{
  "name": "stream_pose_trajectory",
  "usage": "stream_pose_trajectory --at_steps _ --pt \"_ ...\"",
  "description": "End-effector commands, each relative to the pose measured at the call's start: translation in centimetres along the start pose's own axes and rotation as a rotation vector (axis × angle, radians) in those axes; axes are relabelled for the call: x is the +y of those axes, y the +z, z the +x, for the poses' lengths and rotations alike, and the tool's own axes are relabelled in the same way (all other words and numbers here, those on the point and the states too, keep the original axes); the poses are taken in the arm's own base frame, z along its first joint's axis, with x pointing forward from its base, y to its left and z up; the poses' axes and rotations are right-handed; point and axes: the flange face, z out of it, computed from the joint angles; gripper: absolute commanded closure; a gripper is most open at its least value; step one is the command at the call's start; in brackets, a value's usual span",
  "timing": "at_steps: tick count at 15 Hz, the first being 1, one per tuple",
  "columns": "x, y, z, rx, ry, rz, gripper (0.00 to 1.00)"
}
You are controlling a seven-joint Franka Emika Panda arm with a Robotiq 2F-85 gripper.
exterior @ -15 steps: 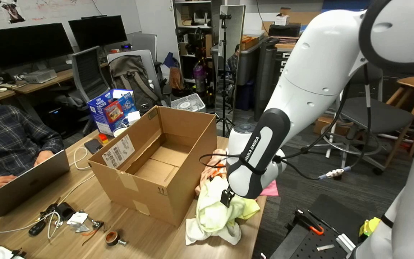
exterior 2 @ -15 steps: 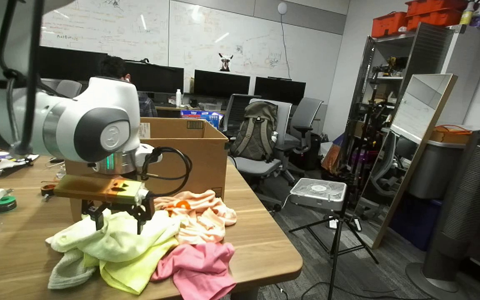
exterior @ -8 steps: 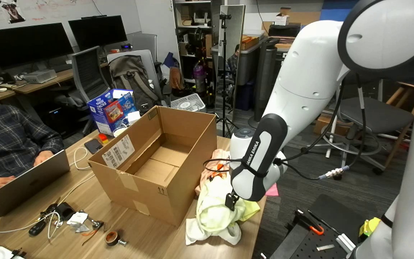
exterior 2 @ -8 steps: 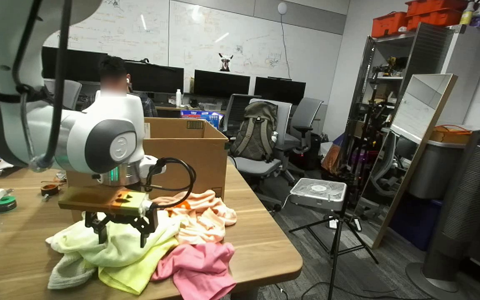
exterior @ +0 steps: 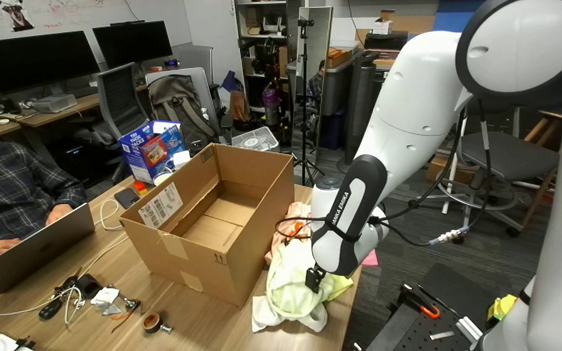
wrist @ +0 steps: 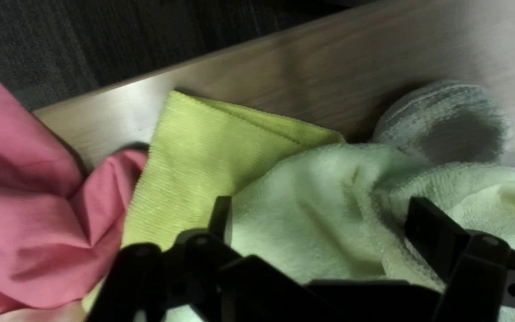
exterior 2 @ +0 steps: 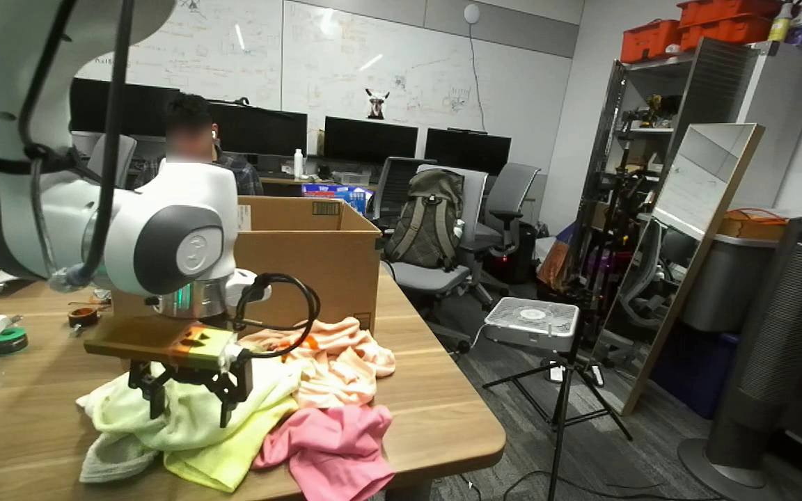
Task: Put the yellow and pink clothes inside the box
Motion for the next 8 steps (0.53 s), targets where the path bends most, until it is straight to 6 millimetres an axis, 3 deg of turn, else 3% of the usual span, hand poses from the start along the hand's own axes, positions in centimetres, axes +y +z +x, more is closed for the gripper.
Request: stream_pose_trajectory --at_steps 1,4,8 --pt "-1.7 -0.3 1.2 0.019 -0.007 0.091 0.00" --pt "-2.5 -0.6 2.6 0.060 -0.024 0.136 0.00" --pt "-1.6 -1.1 4.7 0.142 -0.061 0.136 0.00"
